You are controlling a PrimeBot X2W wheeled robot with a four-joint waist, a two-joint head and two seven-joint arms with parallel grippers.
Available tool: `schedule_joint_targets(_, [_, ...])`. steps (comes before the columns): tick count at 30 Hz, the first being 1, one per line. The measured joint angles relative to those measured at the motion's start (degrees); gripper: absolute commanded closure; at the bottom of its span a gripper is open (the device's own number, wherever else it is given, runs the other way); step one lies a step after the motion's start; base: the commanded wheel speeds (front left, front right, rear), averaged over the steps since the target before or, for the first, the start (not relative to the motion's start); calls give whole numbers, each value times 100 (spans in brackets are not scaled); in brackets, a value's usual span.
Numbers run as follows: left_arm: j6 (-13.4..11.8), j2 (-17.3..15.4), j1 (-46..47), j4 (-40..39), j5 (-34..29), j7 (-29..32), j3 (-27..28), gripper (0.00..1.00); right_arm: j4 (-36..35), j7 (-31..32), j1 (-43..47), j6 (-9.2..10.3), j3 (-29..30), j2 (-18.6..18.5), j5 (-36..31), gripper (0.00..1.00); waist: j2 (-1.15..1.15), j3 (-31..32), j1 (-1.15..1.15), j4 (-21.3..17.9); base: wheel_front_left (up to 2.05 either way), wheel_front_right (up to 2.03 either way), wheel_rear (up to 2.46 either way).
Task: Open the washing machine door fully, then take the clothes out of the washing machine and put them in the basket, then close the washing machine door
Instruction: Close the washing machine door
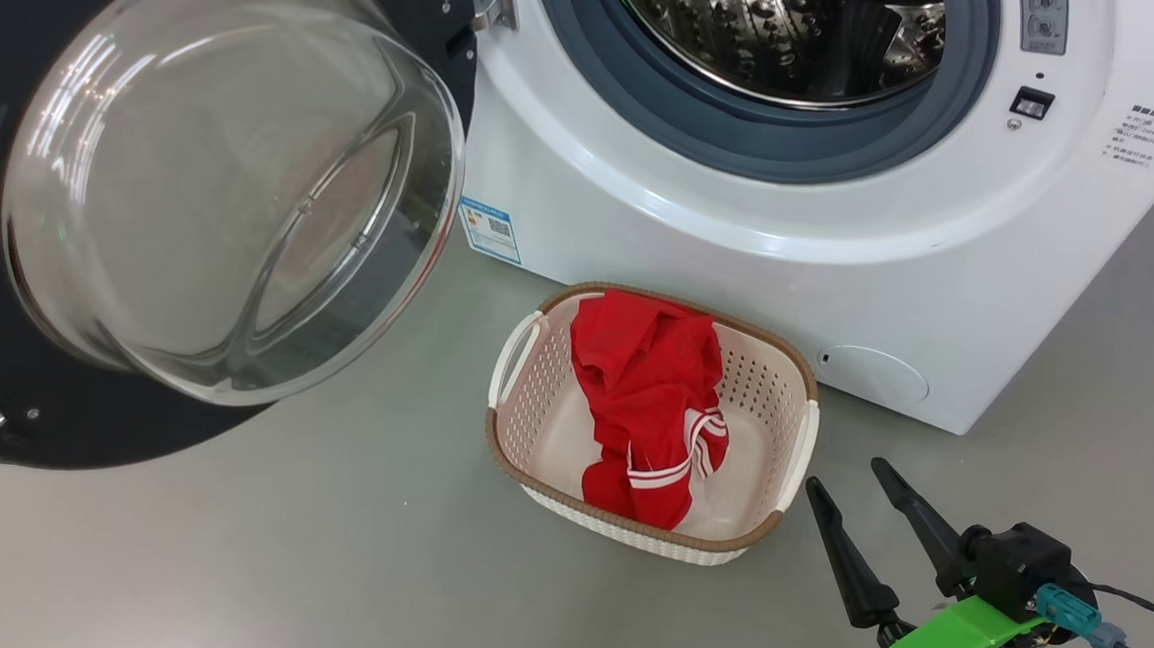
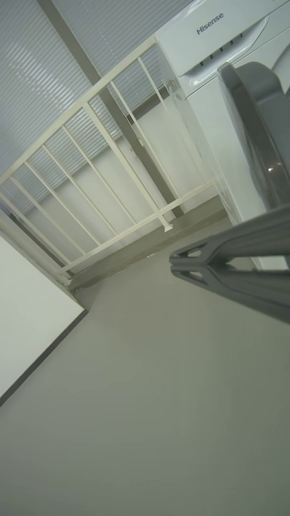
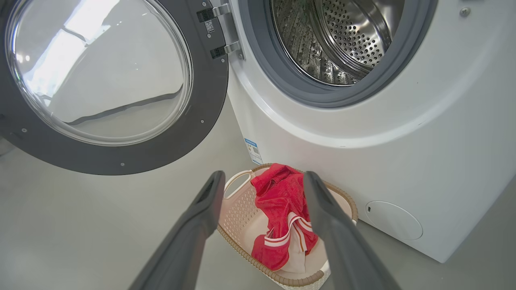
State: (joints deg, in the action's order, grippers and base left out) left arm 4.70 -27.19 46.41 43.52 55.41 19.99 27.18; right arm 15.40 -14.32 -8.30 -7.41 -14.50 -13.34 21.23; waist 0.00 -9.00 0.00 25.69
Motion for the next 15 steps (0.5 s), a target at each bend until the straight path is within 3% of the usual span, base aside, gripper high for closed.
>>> schedule_joint_targets(8, [-56,-311,139,760,387,1628,-148,100,-11,0,-7,0,3,-40,0,0,0,-40,0,-29,0,0,0])
schedule_joint_targets(15, [59,-209,125,633,598,2607,-400,100,-16,0,-5,1,9,-38,0,0,0,-9,0,8,0,0,0])
